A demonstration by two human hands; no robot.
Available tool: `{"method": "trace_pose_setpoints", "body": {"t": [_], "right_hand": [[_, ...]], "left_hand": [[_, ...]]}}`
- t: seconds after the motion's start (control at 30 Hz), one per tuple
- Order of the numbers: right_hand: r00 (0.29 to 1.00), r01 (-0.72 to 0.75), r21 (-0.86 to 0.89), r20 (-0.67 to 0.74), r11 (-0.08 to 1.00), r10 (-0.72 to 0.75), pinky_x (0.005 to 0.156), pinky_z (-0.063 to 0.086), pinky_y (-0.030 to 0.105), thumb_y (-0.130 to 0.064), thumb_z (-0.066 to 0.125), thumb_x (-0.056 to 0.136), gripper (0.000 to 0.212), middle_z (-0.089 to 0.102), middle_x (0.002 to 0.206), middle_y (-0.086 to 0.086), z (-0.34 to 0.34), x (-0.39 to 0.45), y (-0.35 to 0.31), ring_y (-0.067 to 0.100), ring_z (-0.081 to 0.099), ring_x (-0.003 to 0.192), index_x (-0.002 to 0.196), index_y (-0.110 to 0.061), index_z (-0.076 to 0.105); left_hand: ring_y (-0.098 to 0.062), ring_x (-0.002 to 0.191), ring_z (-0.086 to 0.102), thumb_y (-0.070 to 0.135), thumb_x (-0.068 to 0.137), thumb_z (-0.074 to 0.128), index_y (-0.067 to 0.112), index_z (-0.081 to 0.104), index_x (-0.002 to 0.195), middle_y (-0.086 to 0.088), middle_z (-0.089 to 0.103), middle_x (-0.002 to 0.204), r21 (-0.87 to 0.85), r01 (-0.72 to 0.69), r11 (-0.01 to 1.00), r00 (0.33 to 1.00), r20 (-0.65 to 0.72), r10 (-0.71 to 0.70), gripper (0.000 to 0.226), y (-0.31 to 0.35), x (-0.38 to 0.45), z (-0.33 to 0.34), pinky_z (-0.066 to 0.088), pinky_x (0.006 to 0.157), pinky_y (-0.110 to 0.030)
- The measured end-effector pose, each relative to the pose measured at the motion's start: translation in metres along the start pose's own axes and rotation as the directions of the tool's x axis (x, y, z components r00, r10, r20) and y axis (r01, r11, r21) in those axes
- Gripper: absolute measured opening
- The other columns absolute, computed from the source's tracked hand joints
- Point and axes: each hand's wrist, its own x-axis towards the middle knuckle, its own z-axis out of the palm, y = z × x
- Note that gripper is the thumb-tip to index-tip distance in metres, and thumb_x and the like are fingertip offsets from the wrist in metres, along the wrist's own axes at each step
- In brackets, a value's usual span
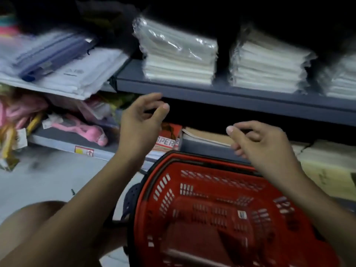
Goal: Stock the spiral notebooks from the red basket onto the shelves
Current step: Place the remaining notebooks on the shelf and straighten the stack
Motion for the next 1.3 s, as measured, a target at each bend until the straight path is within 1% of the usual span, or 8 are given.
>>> {"method": "trace_pose_setpoints", "body": {"t": [0.13, 0.27, 0.43, 0.63, 0.83, 1.03, 1.13, 1.3], "right_hand": [[0.962, -0.131, -0.126, 0.222, 0.983, 0.156, 0.073, 0.060, 0.038, -0.053, 0.064, 0.088, 0.020, 0.074, 0.072, -0.004, 0.005, -0.045, 0.054, 0.005, 0.070, 0.065, 0.087, -0.035, 0.071], [0.810, -0.365, -0.211, 0.408, 0.907, 0.422, 0.075, 0.060, 0.043, -0.041, 0.065, 0.092, 0.027, 0.076, 0.076, 0.007, 0.028, -0.066, 0.101, 0.025, 0.075, 0.071, 0.088, -0.016, 0.074], [0.546, -0.536, -0.267, 0.614, 0.801, 0.570, 0.073, 0.059, 0.033, -0.041, 0.065, 0.093, 0.034, 0.075, 0.097, 0.016, 0.062, -0.080, 0.126, 0.024, 0.071, 0.079, 0.102, -0.009, 0.070], [0.420, -0.570, -0.440, 0.569, 0.694, 0.707, 0.084, 0.061, 0.040, -0.042, 0.066, 0.092, 0.050, 0.065, 0.114, 0.009, 0.081, -0.089, 0.163, 0.026, 0.067, 0.101, 0.128, -0.009, 0.055], [0.346, -0.566, -0.538, 0.532, 0.624, 0.773, 0.083, 0.051, 0.032, -0.040, 0.072, 0.087, 0.049, 0.065, 0.120, 0.006, 0.091, -0.106, 0.183, 0.023, 0.062, 0.108, 0.124, -0.010, 0.059], [0.403, -0.598, -0.506, 0.479, 0.621, 0.780, 0.095, 0.052, 0.035, -0.053, 0.072, 0.061, 0.069, 0.069, 0.116, 0.006, 0.096, -0.123, 0.184, 0.025, 0.065, 0.107, 0.115, -0.012, 0.065], [0.389, -0.632, -0.481, 0.481, 0.608, 0.786, 0.095, 0.052, 0.036, -0.054, 0.075, 0.066, 0.070, 0.066, 0.119, 0.003, 0.095, -0.123, 0.173, 0.025, 0.062, 0.111, 0.122, -0.014, 0.060], [0.244, -0.880, -0.239, 0.514, 0.410, 0.822, 0.080, 0.050, 0.031, -0.025, 0.071, 0.090, 0.038, 0.058, 0.105, 0.004, 0.078, -0.130, 0.151, 0.024, 0.060, 0.104, 0.121, -0.013, 0.053]], "left_hand": [[-0.011, 0.070, 0.060, 0.012, 0.092, 0.068, 0.016, 0.069, 0.110, 0.001, 0.068, 0.086, 0.116, 0.286, 0.951, 0.942, 0.150, -0.301, 0.018, -0.052, -0.048, 0.013, 0.053, 0.059, -0.024], [-0.016, 0.068, 0.057, 0.009, 0.093, 0.067, 0.007, 0.070, 0.114, -0.008, 0.065, 0.084, 0.378, 0.512, 0.772, 0.735, 0.272, -0.621, 0.021, -0.113, -0.089, 0.027, 0.051, 0.055, -0.024], [-0.023, 0.095, 0.068, 0.019, 0.094, 0.065, 0.016, 0.068, 0.119, -0.009, 0.071, 0.110, 0.823, 0.185, 0.538, 0.349, 0.457, -0.818, 0.025, -0.163, -0.111, 0.038, 0.055, 0.074, -0.028], [-0.027, 0.095, 0.069, 0.030, 0.094, 0.062, 0.003, 0.071, 0.107, -0.016, 0.073, 0.109, 0.911, -0.125, 0.393, 0.235, 0.412, -0.880, 0.031, -0.186, -0.121, 0.034, 0.052, 0.078, -0.032], [-0.025, 0.108, 0.066, 0.032, 0.093, 0.065, 0.003, 0.066, 0.120, -0.012, 0.068, 0.122, 0.901, -0.191, 0.389, 0.251, 0.428, -0.868, 0.040, -0.191, -0.130, 0.034, 0.054, 0.094, -0.037], [-0.024, 0.119, 0.062, 0.024, 0.100, 0.056, 0.003, 0.063, 0.127, -0.011, 0.063, 0.133, 0.936, -0.052, 0.349, 0.246, 0.351, -0.903, 0.036, -0.188, -0.139, 0.038, 0.049, 0.100, -0.032], [-0.022, 0.088, 0.067, 0.012, 0.095, 0.058, 0.007, 0.065, 0.122, -0.011, 0.069, 0.114, 0.935, 0.173, 0.309, 0.282, 0.253, -0.925, 0.028, -0.189, -0.134, 0.034, 0.056, 0.078, -0.032], [-0.013, 0.056, 0.055, -0.012, 0.085, 0.055, 0.009, 0.058, 0.063, -0.003, 0.059, 0.059, 0.656, 0.644, 0.393, 0.348, 0.206, -0.915, 0.031, -0.166, -0.137, 0.030, 0.045, 0.044, -0.016]]}}
